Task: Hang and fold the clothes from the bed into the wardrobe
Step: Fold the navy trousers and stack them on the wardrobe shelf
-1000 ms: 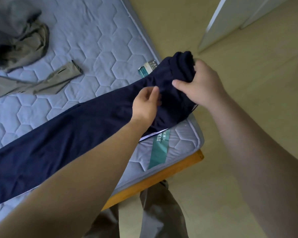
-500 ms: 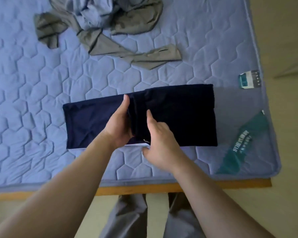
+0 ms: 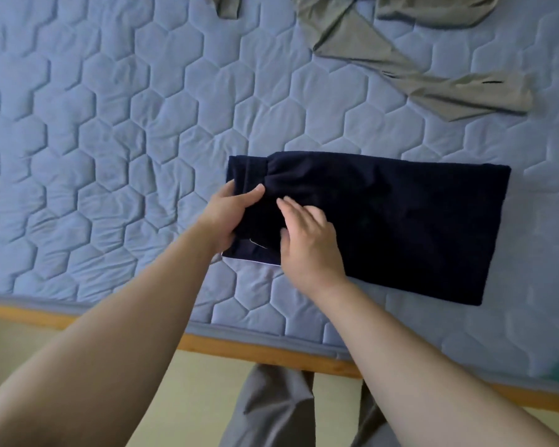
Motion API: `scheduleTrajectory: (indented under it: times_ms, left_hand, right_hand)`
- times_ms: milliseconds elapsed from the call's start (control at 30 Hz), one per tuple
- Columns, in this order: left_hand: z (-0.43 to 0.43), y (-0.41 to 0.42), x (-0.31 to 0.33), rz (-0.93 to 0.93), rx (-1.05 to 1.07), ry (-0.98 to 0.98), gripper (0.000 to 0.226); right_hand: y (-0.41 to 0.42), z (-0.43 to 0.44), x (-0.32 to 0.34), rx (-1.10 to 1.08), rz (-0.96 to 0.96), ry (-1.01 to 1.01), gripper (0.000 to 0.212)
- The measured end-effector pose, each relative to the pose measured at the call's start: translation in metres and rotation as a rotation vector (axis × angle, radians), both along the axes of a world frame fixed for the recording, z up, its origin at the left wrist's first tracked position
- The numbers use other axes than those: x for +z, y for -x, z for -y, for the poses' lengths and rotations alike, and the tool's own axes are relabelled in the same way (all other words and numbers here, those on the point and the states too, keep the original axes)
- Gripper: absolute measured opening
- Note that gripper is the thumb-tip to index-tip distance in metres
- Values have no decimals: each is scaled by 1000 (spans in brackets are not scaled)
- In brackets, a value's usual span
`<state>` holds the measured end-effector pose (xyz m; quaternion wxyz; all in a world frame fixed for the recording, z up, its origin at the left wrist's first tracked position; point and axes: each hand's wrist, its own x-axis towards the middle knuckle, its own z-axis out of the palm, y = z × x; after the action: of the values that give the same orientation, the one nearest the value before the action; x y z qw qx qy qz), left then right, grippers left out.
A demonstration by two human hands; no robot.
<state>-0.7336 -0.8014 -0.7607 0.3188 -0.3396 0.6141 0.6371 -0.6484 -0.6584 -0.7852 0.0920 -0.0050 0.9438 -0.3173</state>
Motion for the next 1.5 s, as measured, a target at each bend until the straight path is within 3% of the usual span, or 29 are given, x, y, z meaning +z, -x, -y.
scheduleTrajectory:
  times_ms: [167,267,400,500,600,733,800,867,1067,1133,1500]
  left_hand:
    - [34,8,-34,-48,-124,99,21]
    - [38,3,-47,-87,-185,269,20]
    - [31,-5,-61,-182,-260,590,49]
    - [30,-7,-67,-194,-223,624,65]
    - [21,-8,-63,-179,-167,605,62]
    - [2,-16,-58,-663,-528,1091,74]
    - [-3,-18,-70,-898,-812,1090,70]
    - [0,-22,-91,-983,-998,1036,59]
    - [10,-24,-114,-913,-1015,1067,52]
    - [8,-23,-112,-870,-1079,1126,60]
    - [-8,-11,-91,-644,-1299,1247,77]
  right_hand:
    - [5,18,-26,-12,-17,-151,42]
    - [5,21,-32,7,17,-176,37]
    - [9,20,-32,-20,-78,-218,32]
    - [18,18,-32,-71,-123,-320,44]
    - [25,18,-42,-72,-82,-385,59]
    - [28,16,-67,-14,35,-415,64]
    - [28,11,-78,10,77,-434,65]
    - [27,2,-84,32,67,-447,64]
    - [24,-40,-93,-9,47,-514,67]
    - [19,-65,-92,-44,73,-542,68]
    - [-65,-235,-83,-345,370,-638,69]
